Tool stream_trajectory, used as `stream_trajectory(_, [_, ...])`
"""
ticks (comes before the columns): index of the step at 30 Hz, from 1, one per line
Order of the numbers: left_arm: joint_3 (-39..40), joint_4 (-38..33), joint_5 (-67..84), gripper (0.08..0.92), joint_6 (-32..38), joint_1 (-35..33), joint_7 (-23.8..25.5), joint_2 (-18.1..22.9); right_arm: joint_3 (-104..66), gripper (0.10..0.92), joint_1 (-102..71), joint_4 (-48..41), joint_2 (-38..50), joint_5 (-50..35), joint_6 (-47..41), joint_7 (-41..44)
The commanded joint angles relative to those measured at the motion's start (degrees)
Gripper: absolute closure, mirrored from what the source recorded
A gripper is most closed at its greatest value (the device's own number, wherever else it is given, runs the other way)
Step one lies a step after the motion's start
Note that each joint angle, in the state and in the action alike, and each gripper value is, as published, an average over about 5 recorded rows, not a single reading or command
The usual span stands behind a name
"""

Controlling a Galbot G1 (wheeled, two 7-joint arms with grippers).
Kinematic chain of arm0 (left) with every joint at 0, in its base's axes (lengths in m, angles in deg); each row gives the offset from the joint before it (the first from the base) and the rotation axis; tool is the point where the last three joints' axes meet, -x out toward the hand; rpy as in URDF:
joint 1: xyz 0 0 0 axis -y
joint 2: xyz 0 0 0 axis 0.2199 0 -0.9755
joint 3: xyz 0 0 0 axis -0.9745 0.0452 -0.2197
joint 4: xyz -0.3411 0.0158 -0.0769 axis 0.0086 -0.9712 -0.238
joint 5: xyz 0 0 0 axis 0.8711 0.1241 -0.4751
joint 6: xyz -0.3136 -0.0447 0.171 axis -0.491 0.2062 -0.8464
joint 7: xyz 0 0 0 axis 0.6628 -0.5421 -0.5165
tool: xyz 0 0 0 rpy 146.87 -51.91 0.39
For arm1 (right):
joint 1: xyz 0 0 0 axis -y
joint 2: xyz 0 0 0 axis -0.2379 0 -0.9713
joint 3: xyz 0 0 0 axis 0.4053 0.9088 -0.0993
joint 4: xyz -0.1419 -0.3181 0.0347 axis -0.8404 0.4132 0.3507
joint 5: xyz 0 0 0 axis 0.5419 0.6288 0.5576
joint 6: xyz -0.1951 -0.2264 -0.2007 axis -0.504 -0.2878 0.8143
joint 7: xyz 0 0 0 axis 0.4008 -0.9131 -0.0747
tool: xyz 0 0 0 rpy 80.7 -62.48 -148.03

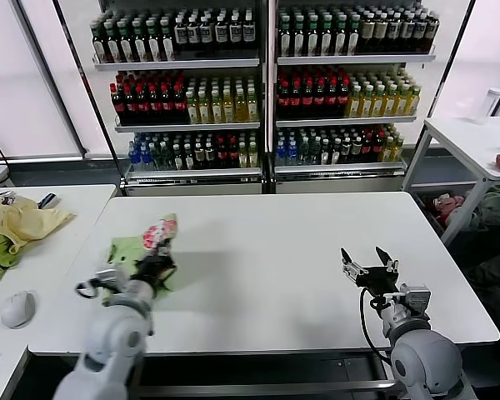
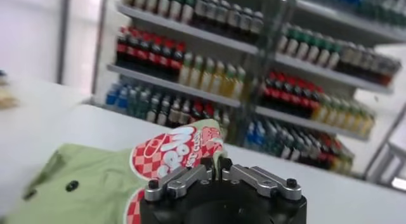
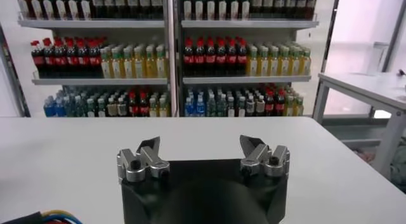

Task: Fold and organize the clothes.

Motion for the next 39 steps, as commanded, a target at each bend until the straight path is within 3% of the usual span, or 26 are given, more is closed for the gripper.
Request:
stream_trajectory(1, [22.60,18.59,-19.95,0.885,0.80,11.41,1.16,13.99,-0.95,0.203,-0.63,0.10,-0.06,0.11,0.21,0.13])
stream_trajectory(7, [26.03,20.14,-22.65,0.870,2.76,11.99,3.40,14.98,-1.13,0.203,0.32,-0.59,0.44,-0.20,0.35,0.26])
stream_trajectory(12, [26.94,15.23,-20.47,0.747,5.78,11.07,4.59,14.12,-0.05,0.203,1.77,-1.76,0.59,-0.37,0.39,0.29])
stream_trajectory(17, [24.78,6.26,-16.29,0.600,6.92,6.83,4.75,10.39,3.87,0.203,3.87,-3.04,-0.15,-0.56,0.74,-0.04])
stream_trajectory(23, [14.09,-1.81,-16.47,0.427,9.03,-1.18,4.87,5.04,15.77,0.203,10.02,-7.51,-4.26,0.80,1.30,-2.55])
stream_trajectory(30, [-0.01,-7.09,-16.49,0.232,11.22,-10.50,4.43,0.10,27.04,0.203,20.56,-18.61,-12.19,1.81,0.98,-4.53])
stream_trajectory(33, [-3.61,-8.01,-17.16,0.187,13.22,-14.57,4.26,-0.50,29.89,0.203,23.04,-23.22,-15.05,1.74,1.14,-4.95])
stream_trajectory(39, [-7.26,-9.30,-17.45,0.177,15.12,-19.17,3.99,-0.14,32.75,0.203,25.58,-30.20,-19.39,2.94,1.19,-6.31])
